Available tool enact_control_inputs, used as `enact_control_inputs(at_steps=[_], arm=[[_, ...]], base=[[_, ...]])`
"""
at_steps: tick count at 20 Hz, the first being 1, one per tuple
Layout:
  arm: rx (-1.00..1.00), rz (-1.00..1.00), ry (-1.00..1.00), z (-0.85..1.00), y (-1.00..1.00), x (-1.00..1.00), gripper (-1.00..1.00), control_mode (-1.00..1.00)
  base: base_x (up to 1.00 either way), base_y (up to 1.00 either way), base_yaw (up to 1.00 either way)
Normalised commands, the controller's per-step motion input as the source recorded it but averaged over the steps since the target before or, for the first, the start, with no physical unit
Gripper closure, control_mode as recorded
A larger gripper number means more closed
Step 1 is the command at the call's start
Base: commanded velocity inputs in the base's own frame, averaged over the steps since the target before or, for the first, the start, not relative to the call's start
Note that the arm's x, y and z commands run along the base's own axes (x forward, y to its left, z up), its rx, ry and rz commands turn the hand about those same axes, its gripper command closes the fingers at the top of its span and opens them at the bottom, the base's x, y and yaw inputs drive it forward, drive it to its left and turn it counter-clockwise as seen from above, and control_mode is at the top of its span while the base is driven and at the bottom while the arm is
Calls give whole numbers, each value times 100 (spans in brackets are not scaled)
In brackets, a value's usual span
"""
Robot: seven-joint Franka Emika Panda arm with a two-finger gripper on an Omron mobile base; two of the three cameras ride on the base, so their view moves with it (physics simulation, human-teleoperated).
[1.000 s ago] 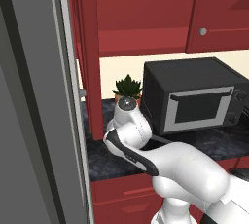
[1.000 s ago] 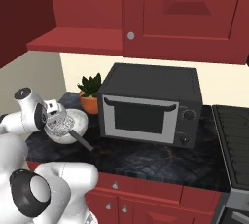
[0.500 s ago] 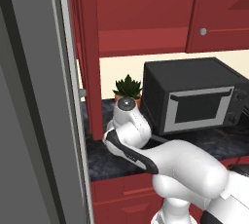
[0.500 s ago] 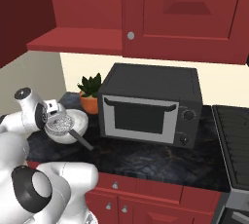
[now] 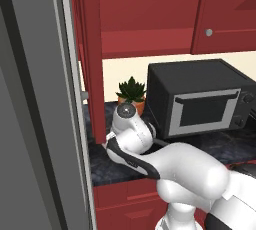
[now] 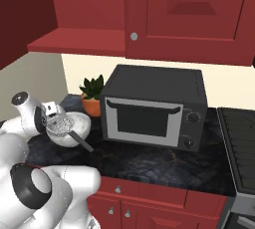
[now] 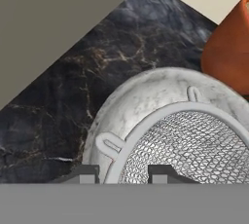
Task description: Open the cabinet and setup a tea strainer by placing it in the bowl upright.
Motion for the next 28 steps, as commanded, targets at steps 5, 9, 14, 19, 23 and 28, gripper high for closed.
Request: enact_control_inputs(at_steps=[5, 9, 14, 19, 23, 28], arm=[[-1, 0, -6, 0, 0, 26, 100, -100], [-1, 0, -2, 0, 0, 24, 100, -100], [0, 0, 0, 0, 0, 17, 100, -100], [0, 0, 0, 0, 5, 6, 100, -100], [0, 0, 0, 0, 12, 0, 100, -100], [0, 0, 0, 0, 10, 1, -100, -100]], base=[[0, 0, 0], [0, 0, 0], [0, 0, 0], [0, 0, 0], [0, 0, 0], [0, 0, 0]])
